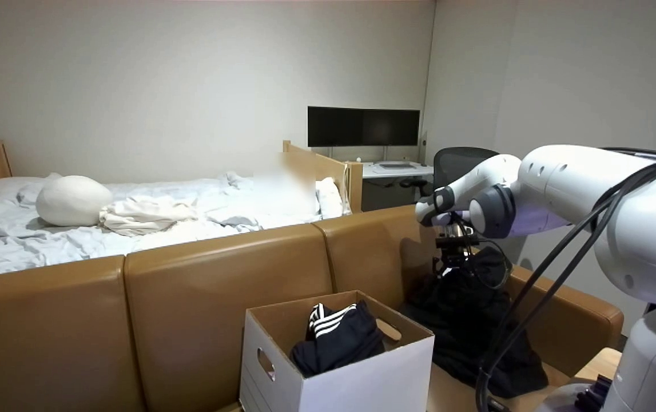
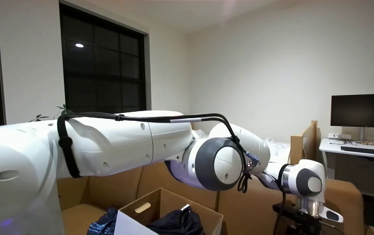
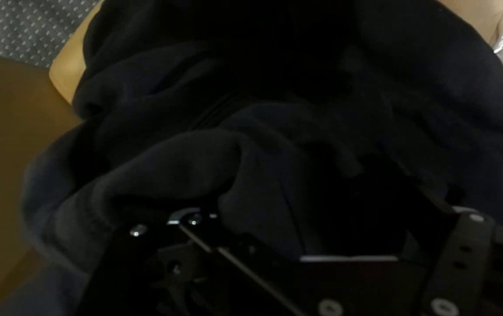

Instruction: Put the black jersey in the box

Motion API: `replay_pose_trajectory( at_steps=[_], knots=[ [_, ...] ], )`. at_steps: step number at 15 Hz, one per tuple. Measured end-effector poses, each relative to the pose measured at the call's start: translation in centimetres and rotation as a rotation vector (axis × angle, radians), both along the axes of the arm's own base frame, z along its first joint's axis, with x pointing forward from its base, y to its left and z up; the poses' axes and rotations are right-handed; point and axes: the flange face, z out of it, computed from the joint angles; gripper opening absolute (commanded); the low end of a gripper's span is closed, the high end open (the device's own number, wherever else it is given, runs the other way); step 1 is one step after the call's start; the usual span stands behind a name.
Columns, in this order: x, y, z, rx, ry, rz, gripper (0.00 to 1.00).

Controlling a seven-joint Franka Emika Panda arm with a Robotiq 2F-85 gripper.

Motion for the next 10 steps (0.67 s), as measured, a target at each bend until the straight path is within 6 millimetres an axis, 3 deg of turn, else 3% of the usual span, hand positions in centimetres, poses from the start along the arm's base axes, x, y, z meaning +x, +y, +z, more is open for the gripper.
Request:
replay_pose_trajectory(
  at_steps=[1,3,10],
  knots=[
    [0.1,0.5,-0.5,0.008,0.001,-0.02,0.75],
    [0.5,1.4,-0.9,0.014,-0.004,-0.072,0.67],
    [1.8,2.9,-0.5,0.018,-0.034,-0.231,0.21]
  ],
)
